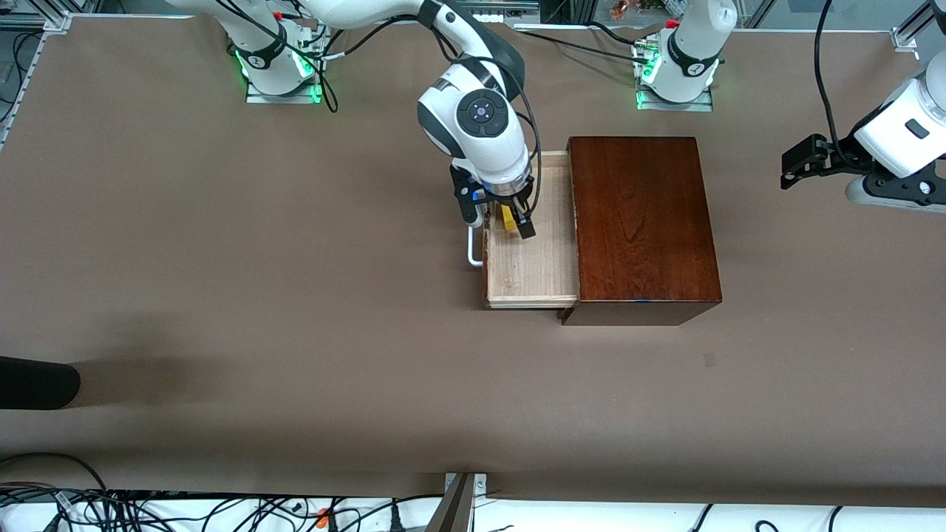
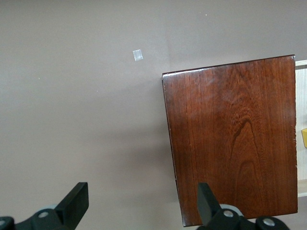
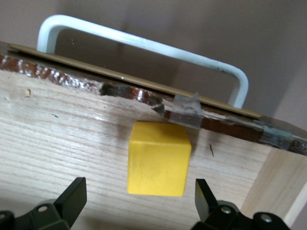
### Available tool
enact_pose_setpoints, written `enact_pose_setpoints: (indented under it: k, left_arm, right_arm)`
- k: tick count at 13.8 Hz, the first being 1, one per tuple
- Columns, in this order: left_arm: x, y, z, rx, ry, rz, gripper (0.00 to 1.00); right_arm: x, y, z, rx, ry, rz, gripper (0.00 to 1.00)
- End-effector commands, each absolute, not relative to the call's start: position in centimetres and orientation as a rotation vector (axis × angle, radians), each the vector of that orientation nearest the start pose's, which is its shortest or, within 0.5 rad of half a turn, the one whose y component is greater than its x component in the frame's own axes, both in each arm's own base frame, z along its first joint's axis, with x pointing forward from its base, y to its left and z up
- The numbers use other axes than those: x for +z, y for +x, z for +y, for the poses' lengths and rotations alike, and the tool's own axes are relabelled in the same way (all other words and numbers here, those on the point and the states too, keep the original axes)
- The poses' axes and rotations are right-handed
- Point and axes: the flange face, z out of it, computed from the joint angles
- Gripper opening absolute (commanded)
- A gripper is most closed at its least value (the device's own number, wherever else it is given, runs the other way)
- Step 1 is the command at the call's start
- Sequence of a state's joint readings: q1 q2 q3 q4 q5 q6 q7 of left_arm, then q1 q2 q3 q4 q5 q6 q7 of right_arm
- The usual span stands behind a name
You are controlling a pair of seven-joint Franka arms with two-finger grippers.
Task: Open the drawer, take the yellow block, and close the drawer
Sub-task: 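Grasp the yellow cube with the right gripper and lift it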
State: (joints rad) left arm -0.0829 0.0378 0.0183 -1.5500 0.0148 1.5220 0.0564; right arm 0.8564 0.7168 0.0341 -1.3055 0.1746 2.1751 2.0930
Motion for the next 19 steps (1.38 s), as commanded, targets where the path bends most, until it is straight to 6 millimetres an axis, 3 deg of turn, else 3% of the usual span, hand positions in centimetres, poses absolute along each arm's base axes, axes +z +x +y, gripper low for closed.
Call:
enact_pose_setpoints:
  k: [1,7,8,9,10,11,12,14,16,19]
  left_arm:
    - [61.2,55.5,-3.4,0.099,-3.096,0.175,1.00]
    - [61.1,55.5,-3.4,0.102,-3.097,0.175,1.00]
    - [61.1,55.5,-3.4,0.102,-3.097,0.175,1.00]
    - [61.1,55.5,-3.5,0.102,-3.097,0.177,1.00]
    - [61.1,55.5,-3.5,0.102,-3.097,0.175,1.00]
    - [61.1,55.5,-3.5,0.102,-3.097,0.175,1.00]
    - [61.1,55.5,-3.5,0.104,-3.097,0.175,1.00]
    - [61.2,55.4,-3.5,0.104,-3.097,0.177,1.00]
    - [61.3,55.4,-3.6,0.101,-3.097,0.177,1.00]
    - [61.8,55.5,-3.6,0.083,-3.099,0.177,1.00]
  right_arm:
    - [32.9,47.5,58.9,0.209,-2.374,1.823,1.00]
    - [30.3,46.9,58.7,0.162,-2.444,1.812,0.99]
    - [30.1,46.9,58.7,0.162,-2.449,1.810,0.83]
    - [30.2,46.9,58.7,0.162,-2.457,1.801,0.55]
    - [30.4,46.7,58.7,0.172,-2.462,1.798,0.36]
    - [30.9,46.8,58.6,0.179,-2.471,1.803,0.21]
    - [31.3,46.7,58.4,0.182,-2.489,1.808,0.19]
    - [33.8,46.6,58.1,0.189,-2.505,1.784,0.19]
    - [38.0,47.1,57.0,0.189,-2.512,1.729,0.19]
    - [45.7,48.7,53.3,0.181,-2.527,1.611,0.19]
